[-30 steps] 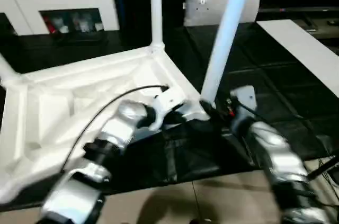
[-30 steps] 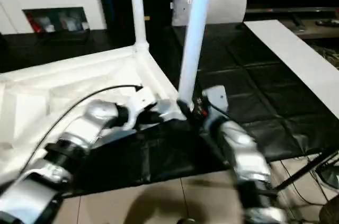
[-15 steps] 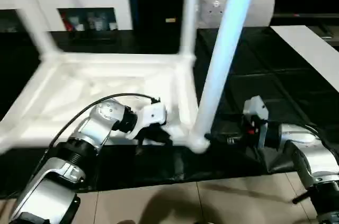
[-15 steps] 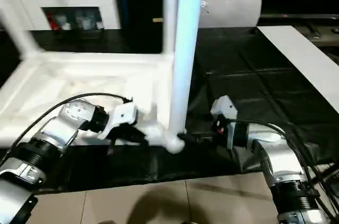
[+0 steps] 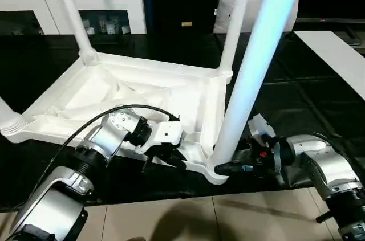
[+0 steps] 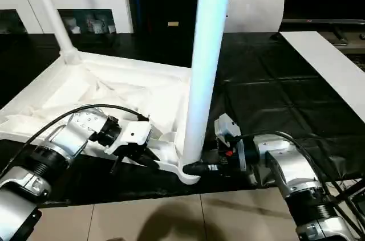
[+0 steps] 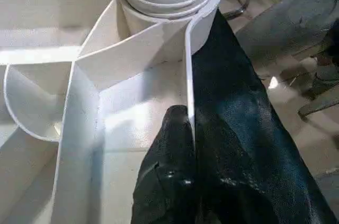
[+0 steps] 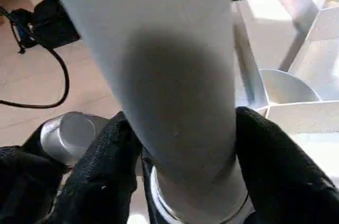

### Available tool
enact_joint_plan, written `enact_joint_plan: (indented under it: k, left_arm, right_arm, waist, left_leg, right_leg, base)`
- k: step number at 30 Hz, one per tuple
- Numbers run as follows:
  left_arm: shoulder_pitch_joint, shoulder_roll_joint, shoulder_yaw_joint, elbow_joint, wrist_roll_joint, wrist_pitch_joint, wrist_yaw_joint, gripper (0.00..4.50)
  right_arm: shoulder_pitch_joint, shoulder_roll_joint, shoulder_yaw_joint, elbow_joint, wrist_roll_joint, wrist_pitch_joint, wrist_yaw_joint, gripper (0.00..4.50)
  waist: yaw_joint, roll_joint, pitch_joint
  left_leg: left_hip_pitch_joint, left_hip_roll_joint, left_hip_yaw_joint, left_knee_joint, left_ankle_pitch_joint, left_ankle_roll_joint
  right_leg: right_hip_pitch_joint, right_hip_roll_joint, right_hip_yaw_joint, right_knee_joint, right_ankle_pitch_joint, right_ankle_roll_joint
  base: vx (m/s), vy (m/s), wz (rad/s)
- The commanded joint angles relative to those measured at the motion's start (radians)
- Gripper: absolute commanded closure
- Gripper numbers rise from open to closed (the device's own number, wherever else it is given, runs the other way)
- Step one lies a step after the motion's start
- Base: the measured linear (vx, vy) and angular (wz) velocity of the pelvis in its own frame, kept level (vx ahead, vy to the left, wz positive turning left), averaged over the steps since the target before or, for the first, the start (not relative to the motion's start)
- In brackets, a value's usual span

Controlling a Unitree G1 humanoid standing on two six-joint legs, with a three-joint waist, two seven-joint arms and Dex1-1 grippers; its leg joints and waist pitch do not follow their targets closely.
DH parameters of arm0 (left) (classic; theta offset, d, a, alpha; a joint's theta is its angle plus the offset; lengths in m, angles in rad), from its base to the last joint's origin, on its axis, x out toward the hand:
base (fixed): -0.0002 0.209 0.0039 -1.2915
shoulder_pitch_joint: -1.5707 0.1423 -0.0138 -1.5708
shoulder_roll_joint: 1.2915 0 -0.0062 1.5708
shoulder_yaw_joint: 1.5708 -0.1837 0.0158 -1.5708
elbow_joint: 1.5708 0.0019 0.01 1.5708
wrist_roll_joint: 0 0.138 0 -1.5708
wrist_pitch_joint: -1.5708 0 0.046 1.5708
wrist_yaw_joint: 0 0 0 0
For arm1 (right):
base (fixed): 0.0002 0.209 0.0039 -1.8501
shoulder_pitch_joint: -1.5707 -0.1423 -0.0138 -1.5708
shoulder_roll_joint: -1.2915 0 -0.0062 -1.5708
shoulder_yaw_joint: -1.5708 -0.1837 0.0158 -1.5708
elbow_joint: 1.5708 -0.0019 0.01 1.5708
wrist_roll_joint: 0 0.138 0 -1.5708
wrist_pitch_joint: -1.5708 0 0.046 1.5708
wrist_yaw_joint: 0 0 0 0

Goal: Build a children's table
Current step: Rotate leg to tighten

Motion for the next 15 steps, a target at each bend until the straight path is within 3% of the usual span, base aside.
enact_joint_plan:
  k: [1,5,11,15]
  left_arm:
    - [-0.027,-0.006,-0.022,0.002,0.017,-0.028,-0.021,4.50]
    - [-0.030,-0.007,-0.024,0.014,0.016,-0.039,-0.029,4.50]
    - [-0.029,-0.006,-0.022,0.023,0.014,-0.031,-0.021,4.50]
    - [-0.013,-0.027,0.026,-0.006,-0.005,0.106,0.063,4.50]
  right_arm:
    - [-0.017,-0.009,0.013,-0.012,0.007,0.005,0.029,2.05]
    - [-0.015,-0.010,0.018,-0.015,0.016,0.020,0.045,2.37]
    - [0.002,-0.012,0.021,-0.039,0.030,0.036,0.044,2.43]
    - [0.046,0.037,-0.004,-0.101,0.037,0.092,-0.081,2.43]
  waist:
    - [-0.004,-0.006,-0.071]
    - [-0.002,-0.004,-0.071]
    - [-0.001,-0.002,-0.072]
    - [-0.001,0.000,-0.070]
  left_leg:
    - [0.006,0.027,-0.002,-0.071,-0.202,0.061]
    - [0.006,0.026,-0.002,-0.071,-0.205,0.060]
    - [0.007,0.028,-0.003,-0.072,-0.206,0.056]
    - [0.007,0.029,-0.004,-0.075,-0.210,0.049]
  right_leg:
    - [0.055,-0.064,0.046,-0.079,-0.428,-0.129]
    - [0.056,-0.063,0.045,-0.078,-0.421,-0.133]
    - [0.056,-0.063,0.046,-0.077,-0.408,-0.138]
    - [0.058,-0.064,0.047,-0.076,-0.410,-0.140]
  base:
    - [0.000,0.000,0.00]
    - [0.000,0.000,0.00]
    - [0.000,0.000,0.00]
    - [0.000,0.000,0.00]
